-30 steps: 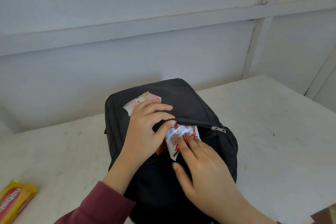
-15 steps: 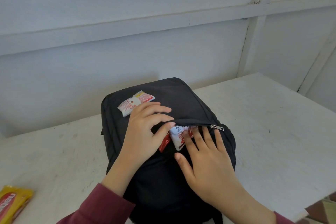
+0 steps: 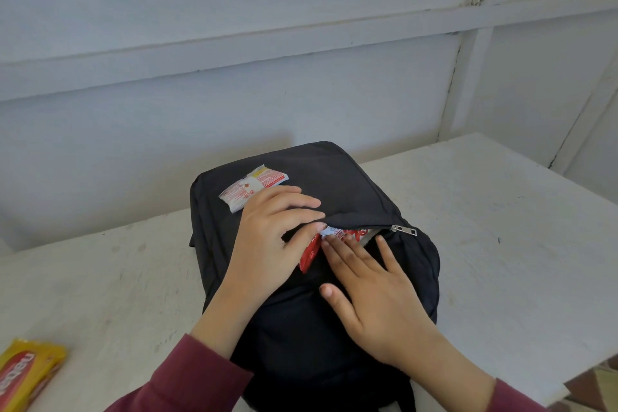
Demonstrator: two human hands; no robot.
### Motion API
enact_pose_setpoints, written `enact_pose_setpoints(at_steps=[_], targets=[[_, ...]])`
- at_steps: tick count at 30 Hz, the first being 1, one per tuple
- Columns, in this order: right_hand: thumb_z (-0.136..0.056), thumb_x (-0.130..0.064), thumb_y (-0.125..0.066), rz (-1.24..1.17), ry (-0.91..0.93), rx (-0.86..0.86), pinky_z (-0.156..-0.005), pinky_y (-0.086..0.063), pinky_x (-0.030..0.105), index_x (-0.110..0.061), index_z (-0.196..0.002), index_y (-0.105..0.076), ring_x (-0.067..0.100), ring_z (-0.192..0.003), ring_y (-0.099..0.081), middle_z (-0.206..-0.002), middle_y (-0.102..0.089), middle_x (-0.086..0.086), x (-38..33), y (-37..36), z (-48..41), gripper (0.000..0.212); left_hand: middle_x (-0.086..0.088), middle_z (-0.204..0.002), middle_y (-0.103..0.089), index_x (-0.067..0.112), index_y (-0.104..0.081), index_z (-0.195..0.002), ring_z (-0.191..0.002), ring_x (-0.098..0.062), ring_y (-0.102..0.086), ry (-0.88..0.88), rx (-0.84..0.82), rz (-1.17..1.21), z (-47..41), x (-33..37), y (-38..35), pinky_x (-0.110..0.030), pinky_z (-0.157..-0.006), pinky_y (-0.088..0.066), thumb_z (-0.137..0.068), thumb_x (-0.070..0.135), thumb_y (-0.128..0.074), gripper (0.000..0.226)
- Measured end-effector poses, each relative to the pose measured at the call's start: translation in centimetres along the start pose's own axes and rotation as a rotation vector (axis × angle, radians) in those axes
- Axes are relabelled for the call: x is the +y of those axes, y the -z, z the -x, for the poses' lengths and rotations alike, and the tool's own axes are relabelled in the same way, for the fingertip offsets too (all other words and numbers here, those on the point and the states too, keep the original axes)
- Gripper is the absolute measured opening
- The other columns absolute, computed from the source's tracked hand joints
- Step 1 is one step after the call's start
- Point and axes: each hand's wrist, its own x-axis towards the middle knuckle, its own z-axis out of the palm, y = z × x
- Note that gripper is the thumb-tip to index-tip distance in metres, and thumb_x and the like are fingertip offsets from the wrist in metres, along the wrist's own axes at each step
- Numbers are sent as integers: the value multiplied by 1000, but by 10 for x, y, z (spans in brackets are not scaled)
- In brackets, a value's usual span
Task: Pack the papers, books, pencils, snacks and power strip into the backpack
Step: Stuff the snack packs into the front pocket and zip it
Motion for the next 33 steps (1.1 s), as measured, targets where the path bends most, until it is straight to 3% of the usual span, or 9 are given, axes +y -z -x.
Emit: enact_pose_setpoints(at_steps=[6, 10, 14, 18, 20, 23, 26, 29, 33], targets=[[-99, -52, -15, -49, 2, 26, -112, -11, 39, -18, -139, -45, 13, -134, -38, -141, -48, -3, -2, -1, -1, 60, 11, -93, -69, 19, -75, -86, -101, -9, -56, -36, -11, -65, 6, 1, 1, -30, -93, -41, -82, 27, -62, 16], [-101, -41, -23, -192, 136, 164, -111, -25, 35, -18, -127, -58, 14, -133, -40, -137, -52, -2, 2, 2, 12, 50, 14, -99, -68, 23, -74, -93, -101, -7, -56, 8, -125, -116, 22, -4, 7, -25, -94, -39, -80, 31, -62, 20], [-98, -31, -37, -352, 227, 371, -95, -46, 32, -15, -100, -74, 10, -108, -61, -109, -70, -4, 0, 7, 20, 40, 21, -110, -60, 24, -70, -106, -108, 2, -51, 176, -128, -106, 44, -7, 19, -15, -99, -34, -76, 38, -63, 34], [-91, -22, -50, -438, 290, 467, -77, -47, 29, -11, -90, -72, 12, -87, -62, -92, -68, -4, -9, 28, -4, 25, 19, -112, -63, 24, -70, -105, -113, 3, -52, 299, -84, -51, 66, -7, 30, -18, -102, -37, -73, 30, -69, 33], [-89, -24, -53, -370, 305, 417, -86, -45, 28, -13, -100, -69, 14, -95, -58, -101, -65, -2, -14, 37, -28, 22, 22, -112, -61, 27, -68, -106, -115, 3, -51, 368, -64, -16, 75, -4, 34, -15, -102, -36, -72, 29, -69, 35], [-88, -34, -48, -206, 323, 280, -102, -31, 29, -20, -123, -57, 17, -121, -47, -129, -56, 1, -22, 43, -71, 38, 30, -111, -61, 33, -64, -107, -114, 7, -51, 458, -18, 31, 85, -1, 39, -6, -100, -32, -69, 30, -71, 39], [-93, -32, -46, -112, 338, 105, -112, -20, 37, -27, -140, -39, 24, -138, -30, -149, -35, 4, -26, 42, -114, 48, 33, -116, -56, 33, -67, -103, -110, 7, -54, 517, 30, 80, 91, 0, 41, -6, -97, -35, -68, 26, -80, 38], [-96, -34, -42, -40, 353, -27, -116, -7, 39, -36, -146, -22, 22, -144, -13, -157, -17, 3, -23, 35, -151, 54, 31, -106, -63, 33, -69, -98, -104, 7, -58, 537, 51, 75, 92, 0, 39, -4, -92, -38, -68, 20, -81, 35], [-98, -37, -41, -57, 341, -109, -116, -8, 38, -31, -138, -43, 20, -144, -14, -155, -24, 2, -25, 27, -168, 41, 26, -106, -63, 33, -68, -100, -104, 5, -58, 498, 33, 43, 91, -2, 39, -6, -92, -39, -71, 23, -77, 31]])
